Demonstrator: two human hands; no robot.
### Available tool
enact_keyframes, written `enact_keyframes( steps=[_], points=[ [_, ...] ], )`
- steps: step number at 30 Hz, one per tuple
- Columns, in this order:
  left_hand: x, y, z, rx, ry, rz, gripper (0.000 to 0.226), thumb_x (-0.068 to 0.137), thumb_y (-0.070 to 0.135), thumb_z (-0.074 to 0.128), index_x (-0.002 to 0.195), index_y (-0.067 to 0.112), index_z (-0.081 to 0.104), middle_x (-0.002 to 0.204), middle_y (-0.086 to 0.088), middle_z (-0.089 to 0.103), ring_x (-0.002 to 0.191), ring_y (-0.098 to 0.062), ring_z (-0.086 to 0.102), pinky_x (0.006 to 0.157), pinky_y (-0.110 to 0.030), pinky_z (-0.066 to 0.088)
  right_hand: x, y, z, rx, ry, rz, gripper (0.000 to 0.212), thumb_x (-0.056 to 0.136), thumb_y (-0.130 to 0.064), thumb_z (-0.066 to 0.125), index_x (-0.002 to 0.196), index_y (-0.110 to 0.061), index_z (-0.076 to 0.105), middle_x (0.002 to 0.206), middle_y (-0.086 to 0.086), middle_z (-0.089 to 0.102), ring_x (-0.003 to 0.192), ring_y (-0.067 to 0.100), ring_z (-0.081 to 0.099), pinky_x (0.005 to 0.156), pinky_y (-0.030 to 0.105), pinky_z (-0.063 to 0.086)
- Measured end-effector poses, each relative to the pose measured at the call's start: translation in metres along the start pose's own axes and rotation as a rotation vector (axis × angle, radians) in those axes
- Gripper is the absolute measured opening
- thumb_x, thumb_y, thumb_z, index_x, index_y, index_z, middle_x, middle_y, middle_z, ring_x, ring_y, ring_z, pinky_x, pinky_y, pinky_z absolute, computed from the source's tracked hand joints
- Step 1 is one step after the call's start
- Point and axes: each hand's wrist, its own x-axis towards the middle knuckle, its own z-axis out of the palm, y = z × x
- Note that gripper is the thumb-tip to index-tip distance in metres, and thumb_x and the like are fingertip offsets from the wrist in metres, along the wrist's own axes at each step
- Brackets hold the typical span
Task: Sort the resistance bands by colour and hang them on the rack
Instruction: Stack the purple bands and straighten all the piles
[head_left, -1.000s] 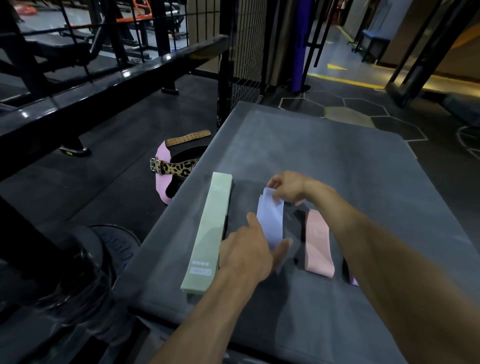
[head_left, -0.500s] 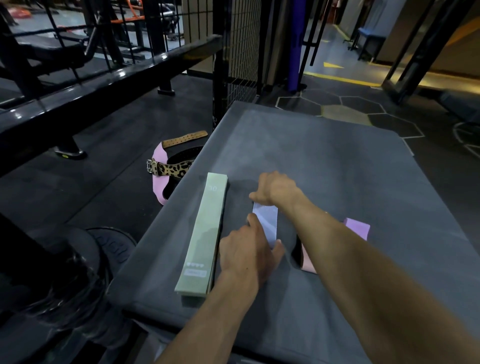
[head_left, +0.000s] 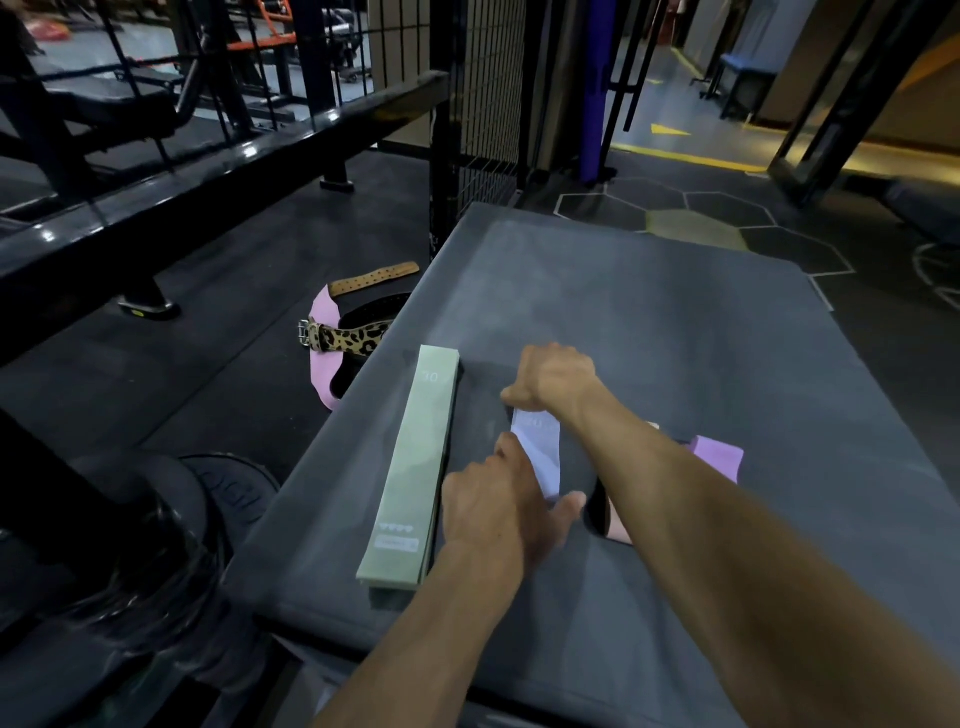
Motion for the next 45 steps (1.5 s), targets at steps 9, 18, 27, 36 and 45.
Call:
enact_keyframes(
  steps=[9, 18, 27, 36, 45],
  points=[
    [-0.002, -0.007, -0.025, 0.024, -0.115, -0.021, 0.048, 0.096, 0.049, 0.052, 0.128, 0.014, 0.043, 0.117, -0.004, 0.066, 0.106, -0.026, 0.065, 0.072, -0.031, 0.035, -0.016, 0.01, -0.009, 0.122, -0.132, -0.011, 0.048, 0.091, -0.064, 0.054, 0.096, -0.017, 0.058, 0.096, 0.003, 0.058, 0.074, 0.025, 0.055, 0.077, 0.033, 0.05],
    [0.001, -0.012, -0.015, 0.045, -0.103, -0.011, 0.055, 0.1, 0.059, 0.038, 0.134, 0.016, 0.041, 0.121, -0.005, 0.066, 0.11, -0.028, 0.063, 0.074, -0.033, 0.036, -0.021, 0.024, -0.022, 0.224, -0.15, -0.037, 0.038, 0.089, -0.038, 0.07, 0.118, -0.015, 0.057, 0.109, 0.008, 0.061, 0.076, 0.034, 0.073, 0.077, 0.041, 0.063],
    [0.003, -0.015, -0.012, 0.032, -0.097, 0.002, 0.052, 0.099, 0.062, 0.039, 0.126, 0.018, 0.046, 0.119, -0.005, 0.066, 0.109, -0.029, 0.062, 0.075, -0.034, 0.035, -0.008, 0.037, -0.012, 0.156, -0.088, -0.093, 0.018, 0.078, -0.023, 0.084, 0.088, -0.025, 0.069, 0.106, 0.0, 0.071, 0.094, 0.023, 0.067, 0.086, 0.034, 0.055],
    [0.003, -0.014, -0.015, 0.049, -0.11, -0.002, 0.053, 0.099, 0.062, 0.039, 0.126, 0.017, 0.046, 0.12, -0.004, 0.066, 0.11, -0.028, 0.063, 0.074, -0.034, 0.036, -0.007, 0.039, -0.008, 0.139, -0.082, -0.143, 0.033, 0.073, -0.032, 0.088, 0.092, -0.024, 0.063, 0.106, 0.002, 0.068, 0.093, 0.026, 0.065, 0.08, 0.032, 0.052],
    [0.001, -0.012, -0.02, 0.026, -0.129, -0.007, 0.05, 0.1, 0.06, 0.039, 0.124, 0.017, 0.048, 0.118, -0.005, 0.066, 0.108, -0.028, 0.063, 0.074, -0.034, 0.036, -0.01, 0.043, -0.004, 0.145, -0.087, -0.159, 0.021, 0.076, -0.027, 0.086, 0.084, -0.023, 0.067, 0.101, 0.001, 0.069, 0.09, 0.024, 0.065, 0.078, 0.031, 0.052]
  ],
)
